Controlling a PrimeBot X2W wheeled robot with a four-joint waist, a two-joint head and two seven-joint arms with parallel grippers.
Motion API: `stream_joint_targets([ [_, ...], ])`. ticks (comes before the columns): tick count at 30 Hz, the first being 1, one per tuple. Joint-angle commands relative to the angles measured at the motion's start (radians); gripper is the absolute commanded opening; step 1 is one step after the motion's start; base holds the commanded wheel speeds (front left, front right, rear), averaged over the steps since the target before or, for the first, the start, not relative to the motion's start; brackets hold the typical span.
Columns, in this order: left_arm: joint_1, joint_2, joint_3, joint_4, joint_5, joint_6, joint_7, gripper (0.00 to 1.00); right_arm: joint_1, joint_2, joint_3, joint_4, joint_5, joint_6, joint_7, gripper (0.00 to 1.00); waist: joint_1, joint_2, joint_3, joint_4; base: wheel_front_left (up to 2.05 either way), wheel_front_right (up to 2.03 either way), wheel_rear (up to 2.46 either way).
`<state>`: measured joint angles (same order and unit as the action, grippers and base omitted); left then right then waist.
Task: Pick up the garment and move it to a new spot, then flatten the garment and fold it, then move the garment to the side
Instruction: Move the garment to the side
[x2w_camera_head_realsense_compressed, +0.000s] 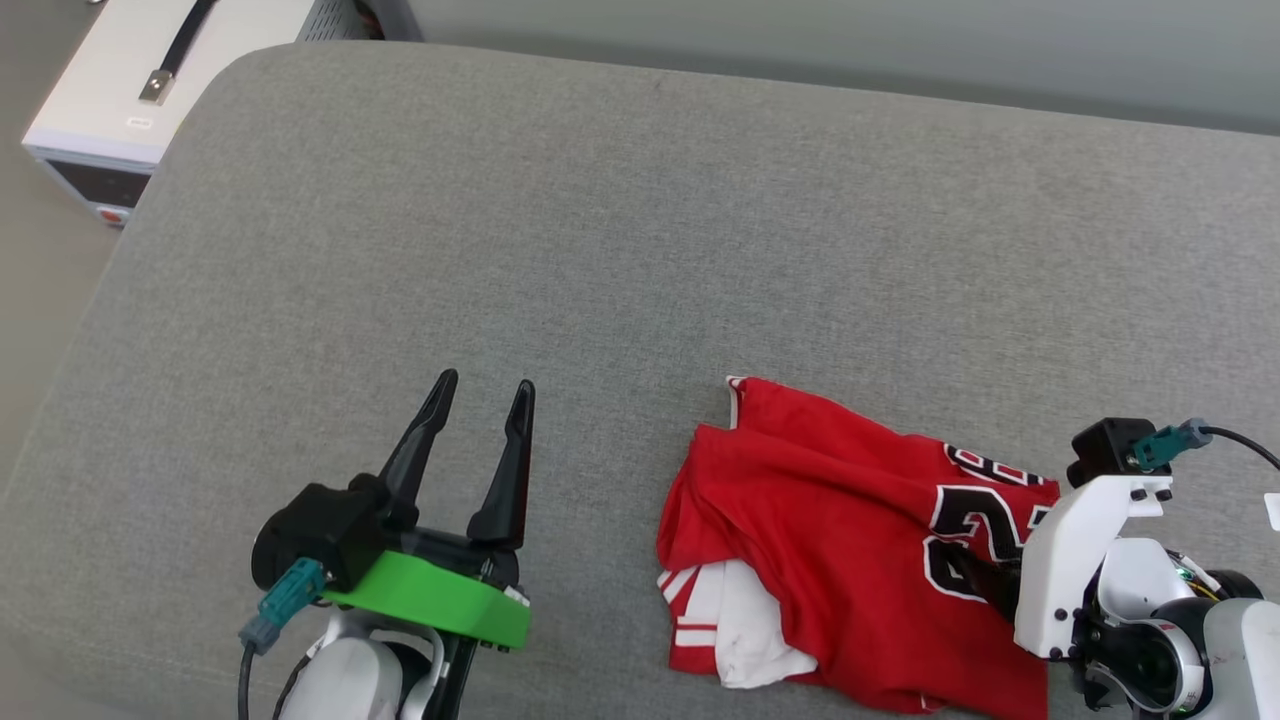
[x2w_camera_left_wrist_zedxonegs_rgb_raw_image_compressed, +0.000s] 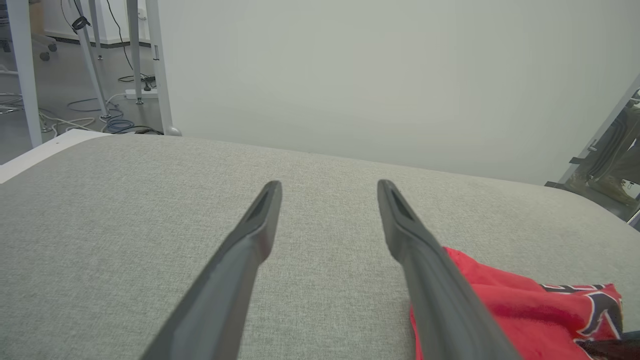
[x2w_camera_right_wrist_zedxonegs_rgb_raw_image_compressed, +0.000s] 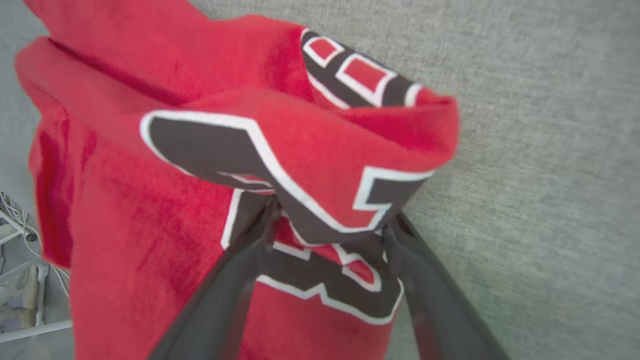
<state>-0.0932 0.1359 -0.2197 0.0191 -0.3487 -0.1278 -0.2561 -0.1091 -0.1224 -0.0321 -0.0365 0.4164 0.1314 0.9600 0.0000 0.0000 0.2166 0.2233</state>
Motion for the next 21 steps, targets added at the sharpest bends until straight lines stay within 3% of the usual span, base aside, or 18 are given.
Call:
stream_joint_targets([
  [1, -0.024, -0.004, 0.001, 0.001, 0.006, -0.003, -0.006, 1.00, -0.011, 0.012, 0.016, 0.047, -0.003, -0.001, -0.012, 1.00, 0.0000, 0.0000, 0.018, 0.018, 0.00, 0.00, 0.00],
  [2, -0.025, -0.004, 0.001, 0.002, 0.007, -0.003, -0.006, 1.00, -0.009, 0.011, 0.021, 0.059, -0.006, -0.001, -0.014, 1.00, 0.0000, 0.0000, 0.019, 0.019, 0.00, 0.00, 0.00],
  [3, -0.025, -0.004, 0.001, 0.003, 0.007, -0.003, -0.006, 1.00, -0.007, 0.010, 0.029, 0.074, -0.008, -0.001, -0.016, 0.86, 0.0000, 0.0000, 0.019, 0.020, 0.00, 0.00, 0.00],
  [4, -0.025, -0.004, 0.001, 0.004, 0.008, -0.003, -0.006, 1.00, -0.005, 0.008, 0.037, 0.085, -0.008, -0.001, -0.019, 0.42, 0.0000, 0.0000, 0.019, 0.020, 0.00, 0.00, 0.00],
  [5, -0.025, -0.004, -0.001, 0.006, 0.008, -0.003, -0.006, 1.00, -0.003, 0.004, 0.047, 0.098, -0.008, -0.001, -0.028, 0.05, 0.0000, 0.0000, 0.018, 0.020, 0.00, 0.00, 0.00],
  [6, -0.024, -0.004, -0.001, 0.007, 0.009, -0.003, -0.006, 1.00, -0.003, 0.002, 0.051, 0.104, -0.009, -0.001, -0.034, 0.00, 0.0000, 0.0000, 0.018, 0.019, 0.00, 0.00, 0.00],
  [14, -0.017, 0.004, -0.013, 0.017, 0.003, -0.003, -0.006, 1.00, -0.035, -0.054, 0.097, 0.114, -0.025, -0.001, -0.139, 0.00, 0.0000, 0.0000, -0.014, -0.017, 0.00, 0.00, 0.00],
  [21, -0.010, 0.021, -0.052, 0.012, -0.006, -0.003, -0.006, 1.00, -0.056, -0.208, 0.195, 0.033, -0.055, -0.001, -0.200, 0.00, 0.0000, 0.0000, -0.038, -0.104, 0.00, 0.00, 0.00],
])
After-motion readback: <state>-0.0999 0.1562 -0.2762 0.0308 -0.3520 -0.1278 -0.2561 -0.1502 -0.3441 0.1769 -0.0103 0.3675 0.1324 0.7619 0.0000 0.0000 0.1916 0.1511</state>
